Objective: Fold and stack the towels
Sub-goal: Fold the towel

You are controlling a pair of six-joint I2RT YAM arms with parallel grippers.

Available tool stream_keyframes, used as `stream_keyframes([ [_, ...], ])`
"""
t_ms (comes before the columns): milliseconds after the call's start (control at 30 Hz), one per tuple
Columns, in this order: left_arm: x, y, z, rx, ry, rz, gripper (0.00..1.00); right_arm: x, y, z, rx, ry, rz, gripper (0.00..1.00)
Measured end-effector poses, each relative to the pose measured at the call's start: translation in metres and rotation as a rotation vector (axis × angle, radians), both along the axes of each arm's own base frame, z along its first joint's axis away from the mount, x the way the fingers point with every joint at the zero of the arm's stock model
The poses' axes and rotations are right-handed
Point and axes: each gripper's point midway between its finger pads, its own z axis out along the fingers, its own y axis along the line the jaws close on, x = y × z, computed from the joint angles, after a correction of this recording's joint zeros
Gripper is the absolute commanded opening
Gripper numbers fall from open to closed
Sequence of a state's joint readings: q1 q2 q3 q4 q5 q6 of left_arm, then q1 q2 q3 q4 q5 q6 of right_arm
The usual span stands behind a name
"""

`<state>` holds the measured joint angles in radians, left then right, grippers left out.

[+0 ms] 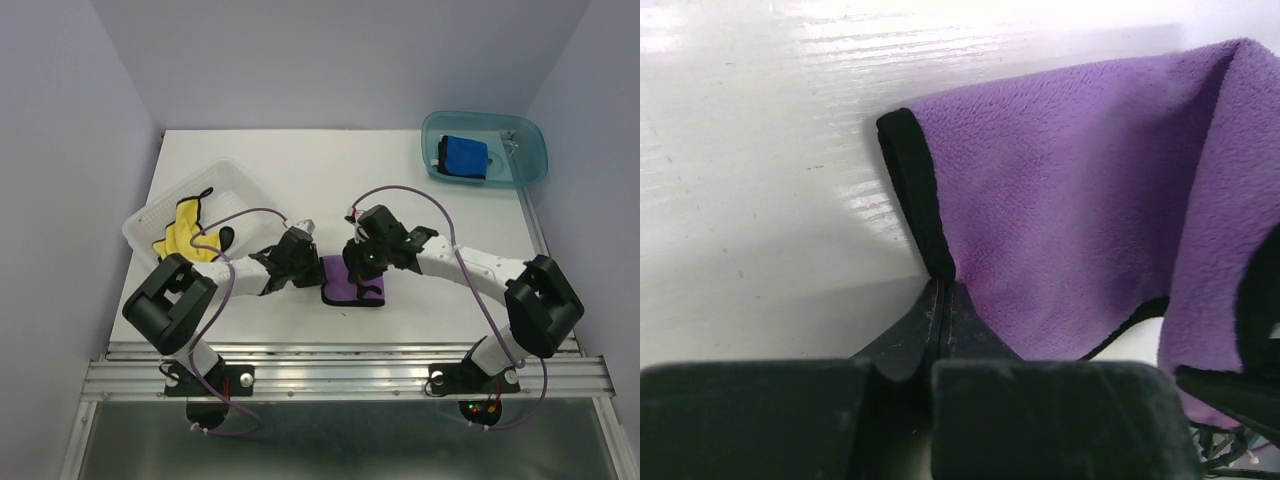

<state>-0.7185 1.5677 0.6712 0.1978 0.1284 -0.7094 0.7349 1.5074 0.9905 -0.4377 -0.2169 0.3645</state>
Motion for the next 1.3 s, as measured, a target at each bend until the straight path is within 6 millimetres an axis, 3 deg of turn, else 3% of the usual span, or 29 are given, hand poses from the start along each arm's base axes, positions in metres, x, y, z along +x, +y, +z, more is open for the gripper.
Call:
stream_keyframes([
  [367, -0.004, 0.002, 0.000, -0.012, 0.004, 0.008, 0.00, 0.003, 0.029, -0.019, 0.049, 0.060, -0.018, 0.01],
  [833, -0.004, 0.002, 0.000, -0.014, 0.002, 0.007, 0.00, 0.009, 0.044, -0.035, 0.074, 0.126, -0.063, 0.01],
  [1033, -0.004, 0.002, 0.000, -0.014, 0.003, 0.008, 0.00, 0.011, 0.046, -0.039, 0.070, 0.144, -0.077, 0.08],
  [1067, -0.004, 0.002, 0.000, -0.014, 0.003, 0.008, 0.00, 0.012, 0.047, -0.039, 0.069, 0.147, -0.080, 0.13],
  [1167, -0.004, 0.002, 0.000, -0.012, 0.005, 0.014, 0.11, 0.013, 0.049, -0.042, 0.066, 0.155, -0.086, 0.23],
  [1200, -0.004, 0.003, -0.001, -0.009, 0.008, 0.019, 0.21, 0.013, 0.049, -0.042, 0.065, 0.158, -0.088, 0.25],
  [1300, -0.004, 0.005, -0.001, -0.004, 0.012, 0.030, 0.30, 0.013, 0.049, -0.043, 0.065, 0.158, -0.087, 0.34],
])
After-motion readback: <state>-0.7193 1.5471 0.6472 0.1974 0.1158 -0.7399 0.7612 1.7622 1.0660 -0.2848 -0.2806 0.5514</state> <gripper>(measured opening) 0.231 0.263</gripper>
